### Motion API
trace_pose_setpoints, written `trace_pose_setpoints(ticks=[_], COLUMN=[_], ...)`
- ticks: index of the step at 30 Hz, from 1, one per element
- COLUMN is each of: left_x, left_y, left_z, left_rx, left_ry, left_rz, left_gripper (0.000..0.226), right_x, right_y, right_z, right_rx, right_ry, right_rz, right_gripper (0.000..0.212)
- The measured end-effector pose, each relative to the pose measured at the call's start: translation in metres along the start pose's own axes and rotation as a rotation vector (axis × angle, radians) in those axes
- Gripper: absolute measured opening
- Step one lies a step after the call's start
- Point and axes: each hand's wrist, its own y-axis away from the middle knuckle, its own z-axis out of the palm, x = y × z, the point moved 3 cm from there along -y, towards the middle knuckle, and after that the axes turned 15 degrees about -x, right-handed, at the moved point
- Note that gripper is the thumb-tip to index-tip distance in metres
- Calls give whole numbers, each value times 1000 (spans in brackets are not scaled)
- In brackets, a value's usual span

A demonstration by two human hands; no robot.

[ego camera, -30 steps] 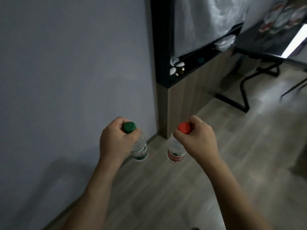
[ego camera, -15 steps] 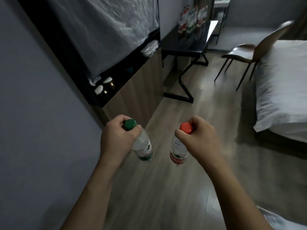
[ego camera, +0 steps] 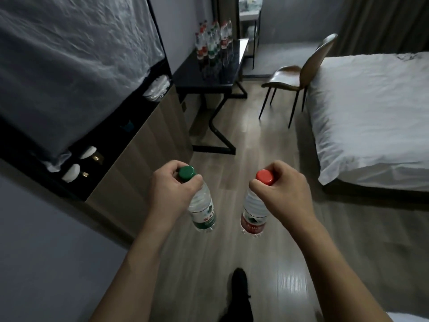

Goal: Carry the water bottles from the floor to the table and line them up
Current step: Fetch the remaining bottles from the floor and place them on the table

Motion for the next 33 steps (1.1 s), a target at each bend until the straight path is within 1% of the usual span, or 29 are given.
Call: trace_pose_setpoints(ticks=[9,14,18,24,31,33], left_x=[18,33,35,38,60,67], left_y=[-156,-232,-285,-363,-466,-495], left_z=[42,66,94,139,189,201], left_rx=[-110,-134,-156,-149,-130,-97], left_ry=[12,33,60,48,17,5], left_rz=[86,126,114,114,79,92], left_gripper=[17,20,17,14,15,16], right_x=[3,17,41,87,113,118], right_y=[-143,-207,-258,-344,-474,-507], right_z=[-24,-39,-51,-59,-97,-106], right_rx=[60,108,161,102,74,81], right_ry=[85,55,28,85,82,65], right_rz=[-9,10,59,101,11,-12], right_gripper=[22,22,22,25,26,25])
